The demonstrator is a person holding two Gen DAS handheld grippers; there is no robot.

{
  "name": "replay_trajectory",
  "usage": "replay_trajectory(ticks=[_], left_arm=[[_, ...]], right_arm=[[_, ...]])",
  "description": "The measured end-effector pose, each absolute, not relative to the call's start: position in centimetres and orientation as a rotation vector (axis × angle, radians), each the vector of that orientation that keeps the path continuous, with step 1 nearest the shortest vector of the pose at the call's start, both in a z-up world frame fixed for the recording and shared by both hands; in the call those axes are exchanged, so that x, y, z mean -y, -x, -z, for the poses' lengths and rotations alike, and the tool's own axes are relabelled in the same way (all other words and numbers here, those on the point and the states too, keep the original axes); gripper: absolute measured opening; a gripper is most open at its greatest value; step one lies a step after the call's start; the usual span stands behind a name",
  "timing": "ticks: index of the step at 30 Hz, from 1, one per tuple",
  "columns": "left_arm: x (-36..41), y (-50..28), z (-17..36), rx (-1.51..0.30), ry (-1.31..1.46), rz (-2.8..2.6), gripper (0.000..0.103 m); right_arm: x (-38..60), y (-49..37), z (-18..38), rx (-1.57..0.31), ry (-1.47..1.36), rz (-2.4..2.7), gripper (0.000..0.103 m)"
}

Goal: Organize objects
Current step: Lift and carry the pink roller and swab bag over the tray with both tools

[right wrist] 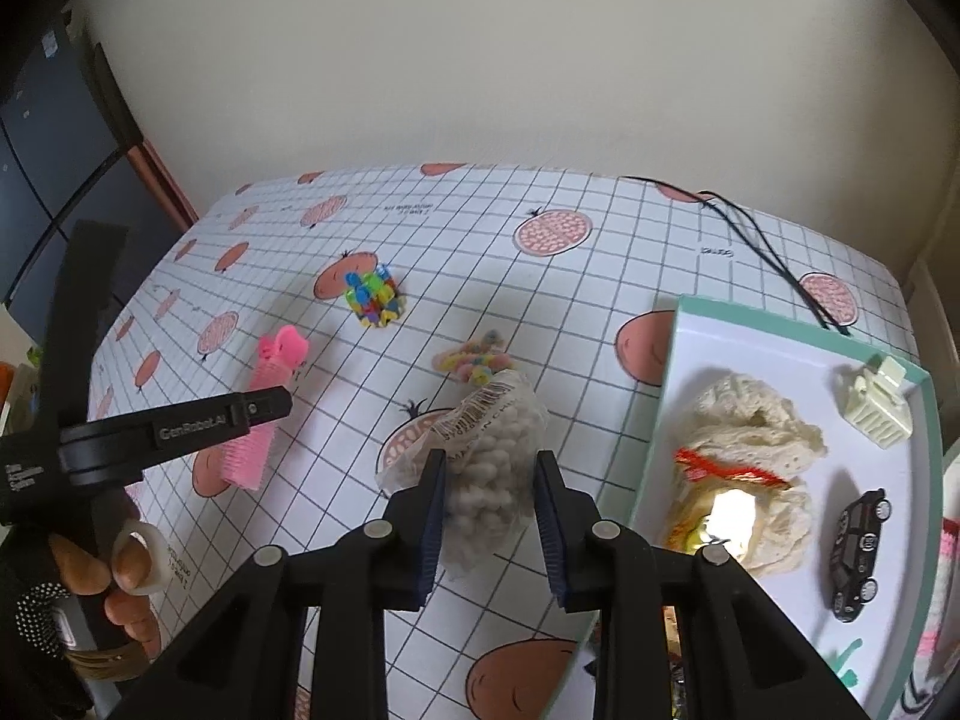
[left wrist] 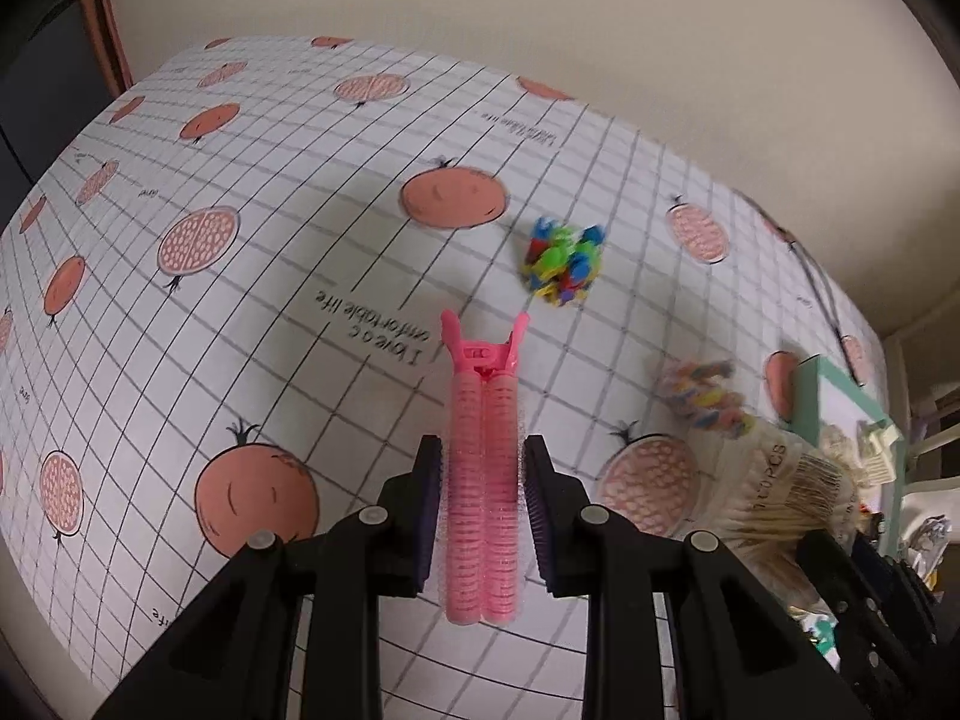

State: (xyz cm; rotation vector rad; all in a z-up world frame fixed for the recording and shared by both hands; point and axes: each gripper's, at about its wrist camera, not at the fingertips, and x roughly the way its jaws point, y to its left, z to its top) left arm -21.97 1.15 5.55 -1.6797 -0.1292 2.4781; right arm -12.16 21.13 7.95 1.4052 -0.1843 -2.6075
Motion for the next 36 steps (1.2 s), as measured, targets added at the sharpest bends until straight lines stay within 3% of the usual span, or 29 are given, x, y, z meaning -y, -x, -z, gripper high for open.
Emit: replay_trajectory(ticks=[24,36], left_arm=[[-11.2,17.5,-14.2,0.121,1.323,-2.311,0.028],[-15.7,14.9,-15.2,0.064,1.236,-2.233,0.028]], right_arm=[[-31.1,10.2,-11.9,0.392,-1.275,2.8,0.03],[-35.8,8.9,-11.6,0.467,-1.282,2.863,0.03]])
